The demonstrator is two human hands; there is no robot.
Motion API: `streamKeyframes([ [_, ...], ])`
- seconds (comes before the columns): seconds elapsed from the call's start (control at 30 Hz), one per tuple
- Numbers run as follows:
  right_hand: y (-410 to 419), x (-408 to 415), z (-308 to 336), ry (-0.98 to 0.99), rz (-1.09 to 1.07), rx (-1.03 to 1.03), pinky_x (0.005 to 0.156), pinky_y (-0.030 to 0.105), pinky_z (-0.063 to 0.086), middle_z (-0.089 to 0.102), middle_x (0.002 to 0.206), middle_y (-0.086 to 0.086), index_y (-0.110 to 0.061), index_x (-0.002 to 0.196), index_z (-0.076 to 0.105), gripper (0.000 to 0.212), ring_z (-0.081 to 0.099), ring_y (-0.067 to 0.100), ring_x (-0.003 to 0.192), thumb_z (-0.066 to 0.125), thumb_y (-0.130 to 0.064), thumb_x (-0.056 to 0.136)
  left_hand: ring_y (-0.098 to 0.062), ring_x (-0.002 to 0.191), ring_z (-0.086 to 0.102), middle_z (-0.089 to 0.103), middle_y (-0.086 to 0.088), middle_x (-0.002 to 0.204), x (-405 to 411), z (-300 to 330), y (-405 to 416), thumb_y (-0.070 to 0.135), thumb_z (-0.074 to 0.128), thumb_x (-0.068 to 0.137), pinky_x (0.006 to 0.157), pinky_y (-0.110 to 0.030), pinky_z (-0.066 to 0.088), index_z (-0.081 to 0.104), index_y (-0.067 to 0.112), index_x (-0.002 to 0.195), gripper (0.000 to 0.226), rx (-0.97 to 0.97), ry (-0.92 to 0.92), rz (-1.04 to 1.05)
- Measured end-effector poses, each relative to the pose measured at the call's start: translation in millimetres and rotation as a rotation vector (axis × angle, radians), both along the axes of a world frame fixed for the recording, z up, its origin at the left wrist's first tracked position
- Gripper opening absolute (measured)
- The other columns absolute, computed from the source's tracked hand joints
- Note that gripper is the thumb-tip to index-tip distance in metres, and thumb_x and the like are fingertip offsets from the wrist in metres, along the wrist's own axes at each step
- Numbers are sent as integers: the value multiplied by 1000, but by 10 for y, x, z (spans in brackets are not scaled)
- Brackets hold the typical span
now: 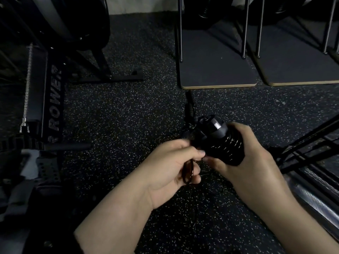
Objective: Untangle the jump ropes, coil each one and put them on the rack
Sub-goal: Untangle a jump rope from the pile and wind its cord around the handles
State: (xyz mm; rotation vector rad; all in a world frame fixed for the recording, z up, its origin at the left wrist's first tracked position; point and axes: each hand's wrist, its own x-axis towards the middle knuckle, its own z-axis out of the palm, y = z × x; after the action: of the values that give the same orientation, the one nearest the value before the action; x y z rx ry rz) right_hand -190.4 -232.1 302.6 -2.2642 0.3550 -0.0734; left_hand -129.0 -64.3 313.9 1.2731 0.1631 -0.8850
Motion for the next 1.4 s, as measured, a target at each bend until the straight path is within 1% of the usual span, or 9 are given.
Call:
streamKeyframes([
  [0.23, 54, -42, 10, -6, 264, 112, 86, 22, 49, 50, 127, -31, -63, 136, 29, 65, 56, -7, 114, 64, -63, 80, -10, 44, 38, 45, -1, 56, 1, 42, -88, 1, 49, 99, 37, -21, 33, 56, 8, 73, 28, -17, 194, 369],
  [0.4, 99, -37, 12, 11, 231, 288, 71, 45, 59, 70, 100, -16, -60, 113, 38, 50, 69, 12, 80, 73, -54, 78, -9, 44, 43, 54, 1, 53, -38, 92, -99, 11, 51, 102, 38, -22, 36, 68, 9, 79, 29, 134, 118, 341],
  [0.5, 87, -10, -17, -10, 162, 251, 63, 36, 56, 70, 93, -23, -63, 111, 38, 44, 68, 6, 70, 69, -50, 83, -14, 51, 49, 58, -8, 68, -61, 108, -138, 20, 48, 105, 44, -28, 46, 69, 7, 97, 27, 72, 88, 301],
  [0.63, 65, 1, -56, 3, 143, 228, 59, 27, 49, 69, 91, -27, -62, 113, 41, 39, 67, 4, 69, 67, -51, 86, -14, 59, 60, 67, 0, 74, -113, 103, -142, 51, 37, 107, 55, -29, 54, 65, 30, 112, 36, 322, -293, 92],
  [0.7, 76, 1, -53, 1, 118, 240, 61, 40, 57, 71, 91, -23, -62, 113, 42, 38, 69, 11, 68, 67, -53, 85, -14, 83, 71, 71, -3, 94, -166, 94, -124, 66, 24, 98, 64, -18, 54, 51, 47, 136, 50, 442, -548, -22],
  [0.8, 66, 8, -8, -16, 82, 299, 68, 44, 60, 73, 92, -22, -59, 113, 47, 38, 72, 17, 73, 64, -60, 79, -22, 124, 58, 60, -13, 136, -198, 24, -79, 69, 20, 90, 97, -25, 50, 29, 45, 158, 72, 466, -772, -129],
  [0.93, 19, 7, 29, -4, 99, 360, 69, 44, 60, 76, 91, -12, -53, 113, 53, 29, 72, 17, 76, 66, -49, 87, -5, 110, 63, 66, -1, 127, -143, -51, -60, 44, 42, 104, 91, -11, 47, 33, 44, 156, 52, 497, -900, -136],
  [1.07, 6, 5, 52, 19, 127, 414, 61, 25, 49, 75, 89, -15, -51, 114, 55, 35, 68, 3, 70, 64, -57, 80, 4, 85, 59, 62, 17, 85, -94, -111, -49, 43, 54, 98, 78, -7, 42, 59, 30, 140, 44, 575, -1084, -50],
  [1.4, 22, -16, 124, -15, 68, 533, 69, 30, 51, 75, 94, -21, -52, 105, 57, 36, 71, 2, 77, 66, -61, 72, -2, 104, 58, 63, 14, 108, -107, -133, -77, 42, 51, 99, 91, -15, 45, 68, 18, 115, 34, 614, -1241, 101],
])
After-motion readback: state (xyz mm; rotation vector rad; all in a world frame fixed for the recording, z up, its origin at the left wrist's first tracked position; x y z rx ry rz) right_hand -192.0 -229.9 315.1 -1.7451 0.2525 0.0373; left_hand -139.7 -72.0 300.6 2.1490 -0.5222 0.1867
